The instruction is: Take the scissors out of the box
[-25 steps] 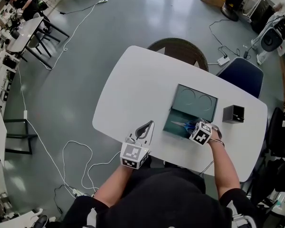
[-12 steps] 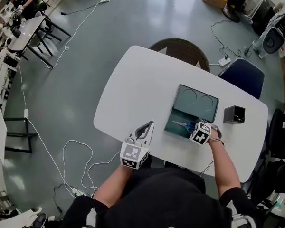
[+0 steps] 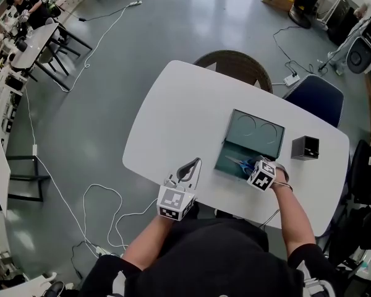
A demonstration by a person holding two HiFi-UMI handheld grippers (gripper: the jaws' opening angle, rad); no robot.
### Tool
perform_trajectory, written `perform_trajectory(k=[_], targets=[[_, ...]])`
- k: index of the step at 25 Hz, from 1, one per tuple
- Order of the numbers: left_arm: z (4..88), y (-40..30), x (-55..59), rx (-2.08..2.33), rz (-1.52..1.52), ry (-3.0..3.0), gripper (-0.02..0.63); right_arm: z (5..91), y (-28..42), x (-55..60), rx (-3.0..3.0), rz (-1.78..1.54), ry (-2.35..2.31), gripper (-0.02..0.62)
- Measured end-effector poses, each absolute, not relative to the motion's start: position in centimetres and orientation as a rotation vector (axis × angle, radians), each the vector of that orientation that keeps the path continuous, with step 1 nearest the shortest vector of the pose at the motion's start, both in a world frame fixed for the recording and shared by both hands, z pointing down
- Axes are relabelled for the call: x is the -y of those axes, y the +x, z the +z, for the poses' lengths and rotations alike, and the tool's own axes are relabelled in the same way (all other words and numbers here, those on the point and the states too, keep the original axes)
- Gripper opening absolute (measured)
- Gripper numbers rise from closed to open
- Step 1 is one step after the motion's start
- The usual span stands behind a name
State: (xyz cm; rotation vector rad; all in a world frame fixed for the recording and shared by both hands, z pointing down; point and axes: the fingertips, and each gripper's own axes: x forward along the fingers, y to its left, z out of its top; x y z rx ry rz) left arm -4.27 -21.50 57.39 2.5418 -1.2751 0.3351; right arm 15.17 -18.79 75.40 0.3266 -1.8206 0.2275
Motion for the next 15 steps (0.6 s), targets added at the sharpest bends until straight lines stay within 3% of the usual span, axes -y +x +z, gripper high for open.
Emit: perform_trajectory(k=[15], targets=[[57.0,-2.1,21.6,1.223,0.337,2.588,0.008,69.2,15.4,18.9,1.917,0.088,0.511,0.087]])
